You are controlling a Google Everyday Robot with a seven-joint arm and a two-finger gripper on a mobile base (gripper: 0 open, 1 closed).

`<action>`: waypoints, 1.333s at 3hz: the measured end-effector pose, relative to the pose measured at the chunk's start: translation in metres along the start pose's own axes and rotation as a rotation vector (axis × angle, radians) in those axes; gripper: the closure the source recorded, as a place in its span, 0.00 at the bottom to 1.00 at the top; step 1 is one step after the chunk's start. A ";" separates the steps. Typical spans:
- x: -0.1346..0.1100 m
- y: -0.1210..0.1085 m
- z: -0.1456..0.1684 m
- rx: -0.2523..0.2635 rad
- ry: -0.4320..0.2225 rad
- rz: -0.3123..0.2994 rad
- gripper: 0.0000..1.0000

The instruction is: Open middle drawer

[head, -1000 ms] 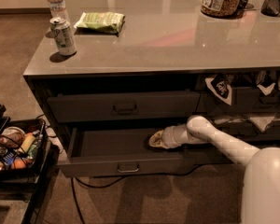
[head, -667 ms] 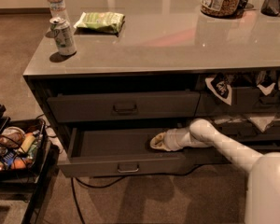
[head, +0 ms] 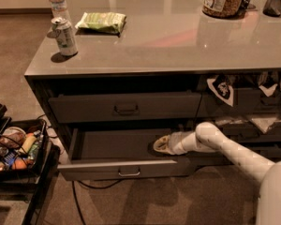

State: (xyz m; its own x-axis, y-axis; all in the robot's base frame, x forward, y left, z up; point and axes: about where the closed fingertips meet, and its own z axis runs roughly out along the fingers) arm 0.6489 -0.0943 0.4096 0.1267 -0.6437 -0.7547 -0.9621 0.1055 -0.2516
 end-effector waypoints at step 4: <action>-0.032 0.057 -0.030 -0.283 0.073 -0.018 1.00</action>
Offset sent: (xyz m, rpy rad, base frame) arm -0.0550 -0.0024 0.0394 -0.1481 0.1265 0.1965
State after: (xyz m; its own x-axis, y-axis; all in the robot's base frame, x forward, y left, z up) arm 0.5830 -0.0903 0.4373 0.1361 -0.6975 -0.7035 -0.9903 -0.1153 -0.0773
